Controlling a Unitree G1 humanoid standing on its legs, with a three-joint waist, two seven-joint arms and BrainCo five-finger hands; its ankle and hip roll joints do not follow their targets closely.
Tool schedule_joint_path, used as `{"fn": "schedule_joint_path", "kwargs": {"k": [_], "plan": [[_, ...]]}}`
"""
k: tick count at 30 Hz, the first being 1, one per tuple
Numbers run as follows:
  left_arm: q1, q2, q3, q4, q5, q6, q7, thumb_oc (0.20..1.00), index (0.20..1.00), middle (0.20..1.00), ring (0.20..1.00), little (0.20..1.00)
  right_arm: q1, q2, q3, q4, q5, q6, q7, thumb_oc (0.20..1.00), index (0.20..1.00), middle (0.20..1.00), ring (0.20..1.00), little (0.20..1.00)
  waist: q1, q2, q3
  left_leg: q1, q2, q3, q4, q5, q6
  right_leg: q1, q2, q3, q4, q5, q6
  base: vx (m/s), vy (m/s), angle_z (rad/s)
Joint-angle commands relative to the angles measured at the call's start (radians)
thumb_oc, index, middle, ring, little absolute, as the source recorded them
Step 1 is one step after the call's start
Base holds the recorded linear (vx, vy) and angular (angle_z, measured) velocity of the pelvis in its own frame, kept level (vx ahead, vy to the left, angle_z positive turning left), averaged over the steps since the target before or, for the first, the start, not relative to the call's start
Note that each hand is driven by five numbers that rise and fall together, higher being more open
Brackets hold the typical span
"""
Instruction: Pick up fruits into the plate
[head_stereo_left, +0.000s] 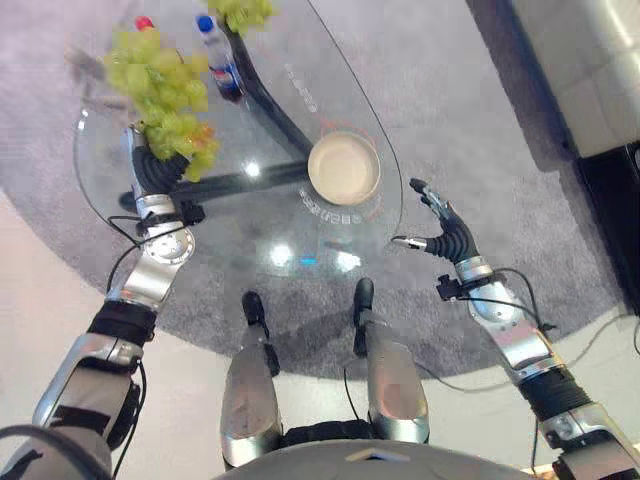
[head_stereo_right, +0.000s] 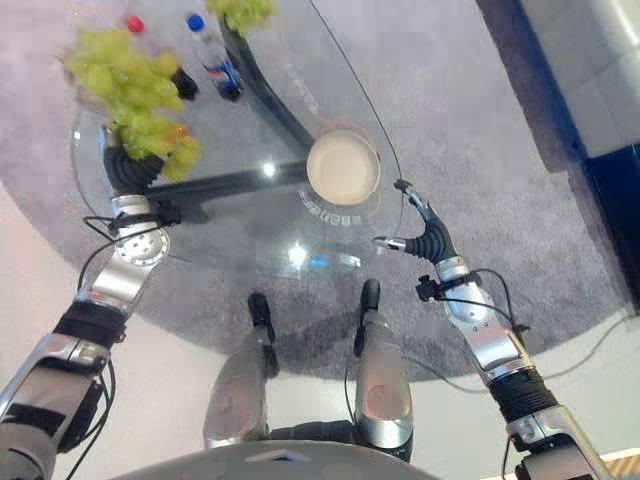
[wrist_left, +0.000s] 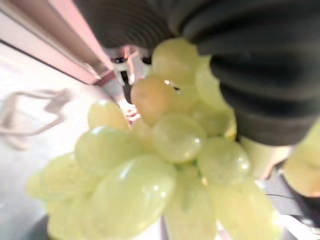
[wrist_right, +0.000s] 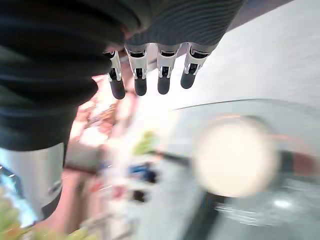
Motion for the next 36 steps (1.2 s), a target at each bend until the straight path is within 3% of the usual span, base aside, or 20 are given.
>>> {"fn": "schedule_joint_path", "kwargs": {"k": [1, 10, 19, 28, 36], "plan": [[0.014, -0.035, 0.003, 0.017, 0.095, -0.050, -0.041, 0.200, 0.200, 0.200, 0.200, 0.200, -0.025, -0.020, 0.018, -0.014, 0.065, 0.039, 0.145, 1.000, 1.000, 1.000, 1.000, 1.000, 0.012, 0.004, -0.226, -0.025, -0.047, 0.019, 0.051, -0.125, 0.008, 0.051, 0.004, -0.057, -0.022, -0.073, 0.018, 0.10, -0.055, -0.04], [0.093, -0.107, -0.073, 0.048, 0.164, -0.054, -0.141, 0.200, 0.200, 0.200, 0.200, 0.200, -0.179, 0.064, 0.134, -0.048, 0.158, 0.233, 0.270, 1.000, 1.000, 1.000, 1.000, 1.000, 0.057, 0.003, -0.372, 0.101, -0.011, 0.020, 0.019, -0.130, 0.002, 0.188, -0.011, -0.092, -0.067, -0.067, 0.021, 0.11, -0.043, 0.01], [0.133, -0.152, -0.144, 0.024, 0.232, -0.084, -0.141, 0.200, 0.200, 0.200, 0.200, 0.200, -0.243, 0.167, 0.241, -0.115, 0.311, 0.394, 0.271, 1.000, 1.000, 1.000, 1.000, 1.000, 0.067, 0.008, -0.415, 0.178, 0.007, 0.043, -0.020, -0.137, -0.002, 0.253, -0.006, -0.097, -0.109, -0.061, 0.026, 0.02, -0.014, -0.03], [0.141, -0.177, -0.170, -0.016, 0.278, -0.117, -0.057, 0.200, 0.200, 0.200, 0.200, 0.200, -0.254, 0.237, 0.300, -0.177, 0.397, 0.454, 0.193, 1.000, 1.000, 1.000, 1.000, 1.000, 0.063, 0.007, -0.424, 0.200, 0.018, 0.064, -0.038, -0.134, -0.002, 0.262, -0.011, -0.093, -0.127, -0.049, 0.034, 0.00, 0.000, 0.00], [0.137, -0.159, -0.176, -0.054, 0.335, -0.145, -0.016, 0.200, 0.200, 0.200, 0.200, 0.200, -0.258, 0.249, 0.303, -0.220, 0.430, 0.456, 0.144, 1.000, 1.000, 1.000, 1.000, 1.000, 0.063, 0.010, -0.425, 0.202, 0.017, 0.069, -0.049, -0.132, -0.004, 0.257, -0.018, -0.096, -0.142, -0.032, 0.045, 0.00, 0.000, 0.00]]}}
